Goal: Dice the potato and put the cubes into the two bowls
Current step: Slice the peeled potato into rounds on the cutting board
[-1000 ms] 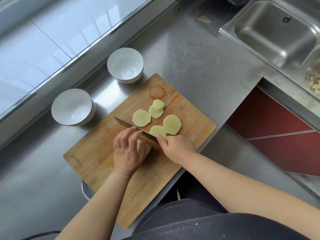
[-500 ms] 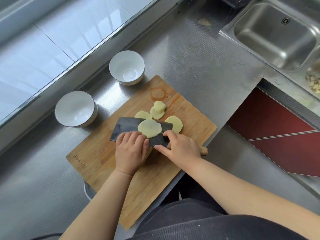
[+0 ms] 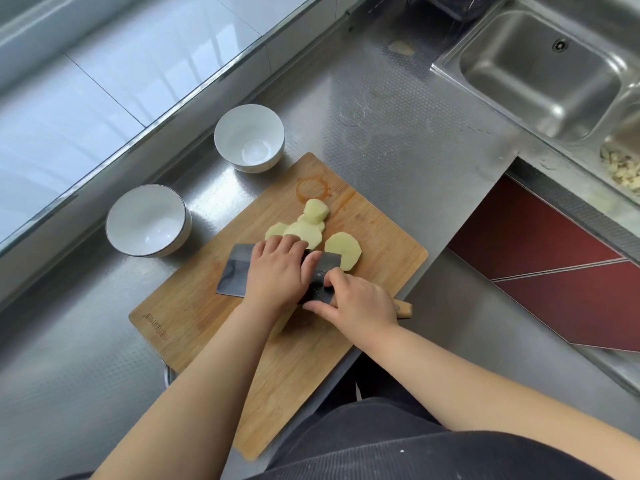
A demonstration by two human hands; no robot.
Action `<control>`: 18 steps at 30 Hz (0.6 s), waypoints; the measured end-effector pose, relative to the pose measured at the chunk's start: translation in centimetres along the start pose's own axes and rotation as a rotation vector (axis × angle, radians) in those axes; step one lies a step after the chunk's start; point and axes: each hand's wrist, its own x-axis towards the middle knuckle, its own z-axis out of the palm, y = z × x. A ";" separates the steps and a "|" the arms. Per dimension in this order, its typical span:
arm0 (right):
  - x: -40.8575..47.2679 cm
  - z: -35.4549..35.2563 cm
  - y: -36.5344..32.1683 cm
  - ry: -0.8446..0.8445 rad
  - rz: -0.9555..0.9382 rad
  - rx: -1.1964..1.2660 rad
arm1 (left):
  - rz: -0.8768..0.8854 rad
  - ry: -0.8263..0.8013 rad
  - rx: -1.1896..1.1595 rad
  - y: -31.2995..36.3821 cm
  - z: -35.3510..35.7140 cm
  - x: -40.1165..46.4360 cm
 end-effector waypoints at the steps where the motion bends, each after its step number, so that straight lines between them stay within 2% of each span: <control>1: -0.1 0.0 -0.1 -0.020 0.000 -0.013 | -0.015 -0.005 -0.017 -0.1 -0.1 0.5; 3: -0.3 -0.1 -0.4 -0.055 0.007 -0.005 | -0.052 0.054 -0.049 -0.3 -0.8 1.1; 4: -0.3 -0.1 -0.5 -0.068 0.019 0.013 | -0.069 0.134 -0.079 -0.5 -1.3 1.1; 8: -0.4 -0.6 -0.7 -0.108 0.117 0.146 | -0.071 0.655 -0.227 -1.3 -3.0 -1.2; 10: -0.3 -0.9 -0.7 -0.142 0.192 0.231 | -0.017 0.786 -0.251 -2.0 -2.4 -2.9; 12: 0.0 -1.2 -0.8 -0.180 0.254 0.296 | 0.023 0.762 -0.237 -2.8 -1.0 -4.8; 18: 0.6 -1.2 -1.1 -0.279 0.308 0.284 | 0.000 0.369 -0.199 -3.3 3.2 -9.2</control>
